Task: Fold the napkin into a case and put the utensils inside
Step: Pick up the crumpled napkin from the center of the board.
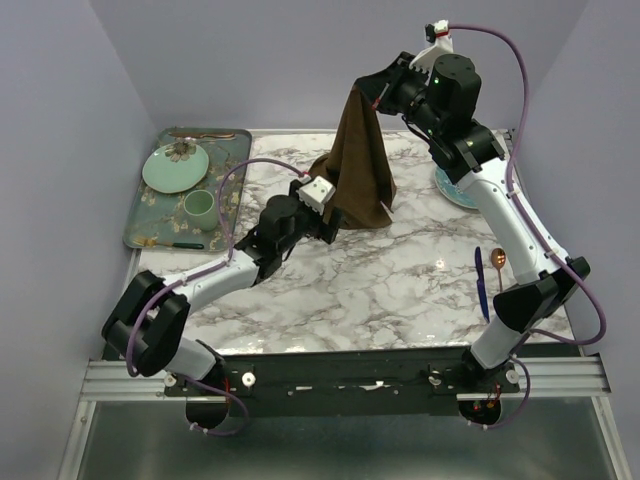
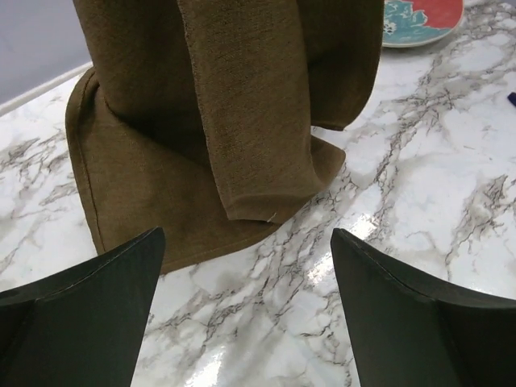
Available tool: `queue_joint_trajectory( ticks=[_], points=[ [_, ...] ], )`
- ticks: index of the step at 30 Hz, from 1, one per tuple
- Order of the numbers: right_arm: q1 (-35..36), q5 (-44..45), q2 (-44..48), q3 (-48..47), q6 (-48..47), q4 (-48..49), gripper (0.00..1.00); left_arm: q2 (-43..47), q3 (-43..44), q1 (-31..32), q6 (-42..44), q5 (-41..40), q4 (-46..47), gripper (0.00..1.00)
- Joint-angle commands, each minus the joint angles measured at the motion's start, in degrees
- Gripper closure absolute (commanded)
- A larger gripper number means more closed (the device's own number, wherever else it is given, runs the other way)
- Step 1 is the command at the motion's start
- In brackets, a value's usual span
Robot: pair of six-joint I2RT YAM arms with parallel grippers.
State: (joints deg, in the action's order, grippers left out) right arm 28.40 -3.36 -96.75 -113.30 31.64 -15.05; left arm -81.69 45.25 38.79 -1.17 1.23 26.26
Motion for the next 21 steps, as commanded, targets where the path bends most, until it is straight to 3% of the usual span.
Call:
queue_joint_trajectory(
  ticks=[1,10,21],
  points=[
    [0.34,0.19,1.83,0.88,-0.7,1.95,0.99,-2.41,0.53,-2.57,4.69,13.78,2.92,0.07],
    [0.34,-1.21,2.44,0.71,-0.96,2.04,0.99,-12.43,7.2,-6.0,5.56,22.67,4.41,0.07],
    [0.42,-0.25,4.55,1.06,-2.02,2.13,0.99,-22.46,14.15,-6.35,5.65,17.05,8.28,0.1]
  ],
)
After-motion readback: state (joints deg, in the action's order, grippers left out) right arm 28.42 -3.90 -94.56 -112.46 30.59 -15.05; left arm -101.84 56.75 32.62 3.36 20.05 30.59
